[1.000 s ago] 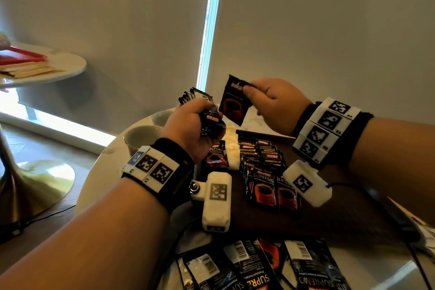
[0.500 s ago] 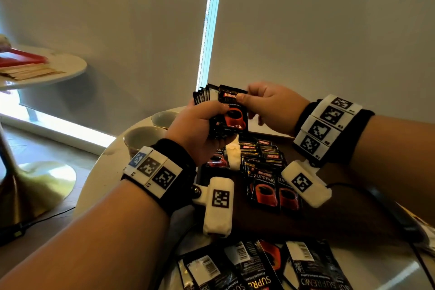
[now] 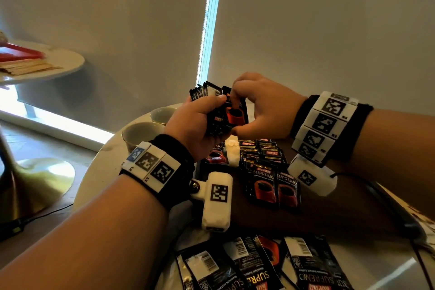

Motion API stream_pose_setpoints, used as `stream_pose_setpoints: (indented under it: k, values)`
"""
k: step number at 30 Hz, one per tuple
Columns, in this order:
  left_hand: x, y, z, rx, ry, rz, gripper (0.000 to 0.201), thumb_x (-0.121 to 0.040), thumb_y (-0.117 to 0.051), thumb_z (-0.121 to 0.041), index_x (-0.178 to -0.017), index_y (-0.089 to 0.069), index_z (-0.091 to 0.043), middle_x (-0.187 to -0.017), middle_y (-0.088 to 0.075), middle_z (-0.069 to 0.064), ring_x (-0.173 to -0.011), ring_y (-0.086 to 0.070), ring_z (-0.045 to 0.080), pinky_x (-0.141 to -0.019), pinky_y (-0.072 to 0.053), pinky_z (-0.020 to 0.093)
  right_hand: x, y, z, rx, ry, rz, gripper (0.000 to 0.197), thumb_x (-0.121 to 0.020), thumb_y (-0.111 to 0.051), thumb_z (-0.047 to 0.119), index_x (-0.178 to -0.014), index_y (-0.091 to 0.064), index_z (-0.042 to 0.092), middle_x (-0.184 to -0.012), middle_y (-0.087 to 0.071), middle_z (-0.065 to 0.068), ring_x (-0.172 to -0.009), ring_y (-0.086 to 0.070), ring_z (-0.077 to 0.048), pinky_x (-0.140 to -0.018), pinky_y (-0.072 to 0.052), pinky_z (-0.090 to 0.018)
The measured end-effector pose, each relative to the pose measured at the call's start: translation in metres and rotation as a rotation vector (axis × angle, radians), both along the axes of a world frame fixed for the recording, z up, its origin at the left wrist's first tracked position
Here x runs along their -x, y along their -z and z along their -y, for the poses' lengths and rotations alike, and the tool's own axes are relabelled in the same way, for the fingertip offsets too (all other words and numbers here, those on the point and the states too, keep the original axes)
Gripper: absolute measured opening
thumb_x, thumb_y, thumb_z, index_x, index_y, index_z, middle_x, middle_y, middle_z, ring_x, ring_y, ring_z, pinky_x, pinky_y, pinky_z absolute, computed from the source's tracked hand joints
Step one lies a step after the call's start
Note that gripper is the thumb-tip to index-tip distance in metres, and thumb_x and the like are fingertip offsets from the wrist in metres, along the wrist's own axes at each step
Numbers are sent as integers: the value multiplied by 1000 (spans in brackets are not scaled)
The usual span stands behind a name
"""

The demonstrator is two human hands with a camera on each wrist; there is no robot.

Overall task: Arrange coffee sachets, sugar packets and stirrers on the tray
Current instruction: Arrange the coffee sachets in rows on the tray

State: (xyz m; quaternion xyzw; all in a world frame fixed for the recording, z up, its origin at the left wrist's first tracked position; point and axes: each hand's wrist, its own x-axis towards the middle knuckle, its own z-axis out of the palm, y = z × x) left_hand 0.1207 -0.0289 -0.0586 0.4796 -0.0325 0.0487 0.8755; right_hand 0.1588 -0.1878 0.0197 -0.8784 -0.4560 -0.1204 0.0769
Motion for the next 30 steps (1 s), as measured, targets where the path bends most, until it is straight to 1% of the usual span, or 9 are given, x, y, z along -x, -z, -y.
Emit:
stream_pose_setpoints:
  k: [3,6,9,10,15,18,22,24,30]
  values:
    - [-2,-1,-2,68,-93,-17,56,-76,-66,-23,-126,-55,-2,-99,-63,16,-75,-66,22,-57,-55,33,-7,2,4,-12,81,-17,44,-70,-81,41,-100,-58,18,-109,-53,0,-100,-51,-18,-89,-52,-37]
    - [-4,-2,-5,181,-143,-5,48,-73,-63,-17,-119,-58,-3,-93,-60,10,-73,-63,17,-56,-53,33,-14,7,9,4,157,-27,46,-69,-81,43,-101,-57,21,-106,-53,1,-102,-47,-19,-91,-50,-40]
    - [-2,-7,-6,237,-153,50,18,-90,-55,-12,-103,-62,-2,-93,-63,8,-71,-63,13,-62,-52,31,-18,13,9,67,210,-62,46,-70,-83,43,-103,-57,23,-107,-53,3,-101,-48,-19,-89,-50,-39]
    - [-1,-8,-6,241,-159,64,14,-94,-51,-11,-100,-62,-4,-95,-64,8,-73,-62,13,-63,-51,30,-19,16,7,96,225,-75,47,-71,-83,44,-104,-58,23,-107,-53,3,-102,-49,-18,-88,-50,-38]
    - [0,-8,-5,245,-179,85,14,-94,-49,-11,-99,-61,-7,-93,-62,5,-73,-60,12,-63,-49,29,-20,29,-6,268,259,-105,54,-72,-83,47,-114,-56,24,-109,-52,7,-97,-50,-13,-82,-49,-30]
    - [-1,-8,-4,249,-167,85,15,-94,-48,-10,-98,-62,-6,-90,-61,5,-72,-60,11,-61,-49,28,-21,40,-14,345,264,-110,53,-68,-86,48,-106,-55,27,-105,-50,9,-94,-50,-12,-72,-45,-26]
    - [-1,-9,-5,263,-169,72,16,-94,-49,-11,-100,-62,-4,-87,-61,5,-69,-60,11,-59,-49,27,-24,51,-25,439,299,-139,48,-65,-86,48,-93,-51,31,-105,-50,10,-95,-52,-15,-83,-55,-36]
    - [-1,-10,-5,272,-170,69,16,-94,-48,-10,-100,-62,-4,-87,-60,5,-69,-60,11,-59,-48,27,-24,54,-29,473,307,-140,48,-64,-86,49,-90,-49,32,-106,-51,8,-95,-53,-15,-84,-56,-38]
    - [-1,-9,-5,275,-168,71,17,-94,-49,-11,-104,-61,-3,-89,-59,6,-72,-60,13,-59,-50,28,-26,59,-35,547,298,-151,52,-66,-87,49,-103,-58,28,-113,-51,5,-99,-53,-17,-86,-56,-39]
